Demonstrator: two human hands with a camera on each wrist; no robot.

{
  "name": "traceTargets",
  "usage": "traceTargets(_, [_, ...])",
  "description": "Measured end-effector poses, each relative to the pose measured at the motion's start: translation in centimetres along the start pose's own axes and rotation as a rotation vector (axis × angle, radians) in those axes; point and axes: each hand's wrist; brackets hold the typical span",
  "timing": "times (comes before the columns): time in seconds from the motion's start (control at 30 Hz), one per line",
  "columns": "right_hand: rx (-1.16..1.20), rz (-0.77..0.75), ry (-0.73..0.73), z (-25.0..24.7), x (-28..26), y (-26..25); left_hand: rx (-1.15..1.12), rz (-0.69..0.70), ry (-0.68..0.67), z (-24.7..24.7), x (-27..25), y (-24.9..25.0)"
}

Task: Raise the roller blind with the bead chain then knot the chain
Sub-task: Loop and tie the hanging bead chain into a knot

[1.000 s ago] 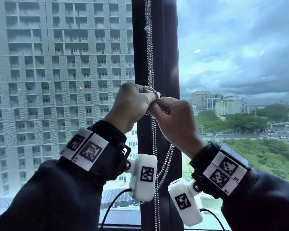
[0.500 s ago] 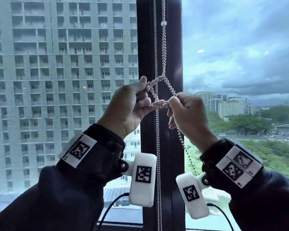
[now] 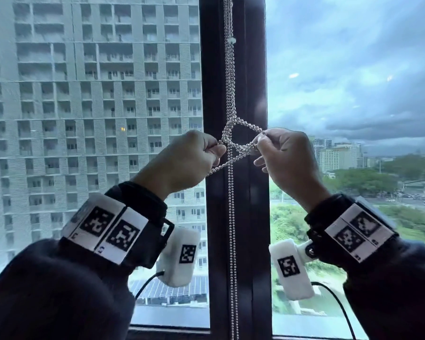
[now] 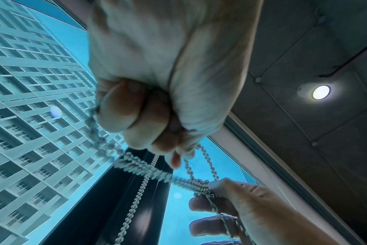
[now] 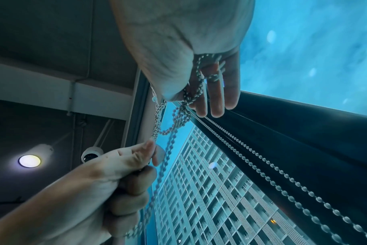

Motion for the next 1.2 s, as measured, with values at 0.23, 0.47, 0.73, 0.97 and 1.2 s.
traceTargets(0.23, [0.043,0.032,0.009,0.2,0.1,0.6,0.001,-0.079,-0.166,0.4,-0.6,-1.5])
traceTargets(0.47, [0.243,0.155,-0.039,0.2,0.1,-0.8,-0.113,-0.075,-0.191,1.0,-0.8,-0.9])
traceTargets(0.73, [0.630,0.312,-0.198,0.7,-0.3,-1.7,-0.022,-0.102,-0.429,4.7,-3.1,0.6])
traceTargets(0.97, [0.975,0.441,-0.511,-0.9,-0.9,-2.3,0.010,-0.121,-0.387,4.6,-2.7,-0.2])
traceTargets(1.2, [0.899,0.370,-0.642,-0.3,-1.2,-3.1,-0.019,-0.101,-0.370,4.3,-2.2,-1.1])
Point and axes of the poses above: each hand's wrist, its own x-axis towards the middle knuckle, its own z-axis out of the palm, y = z × x, and after that the axes turned 4 degrees about -x, right-handed
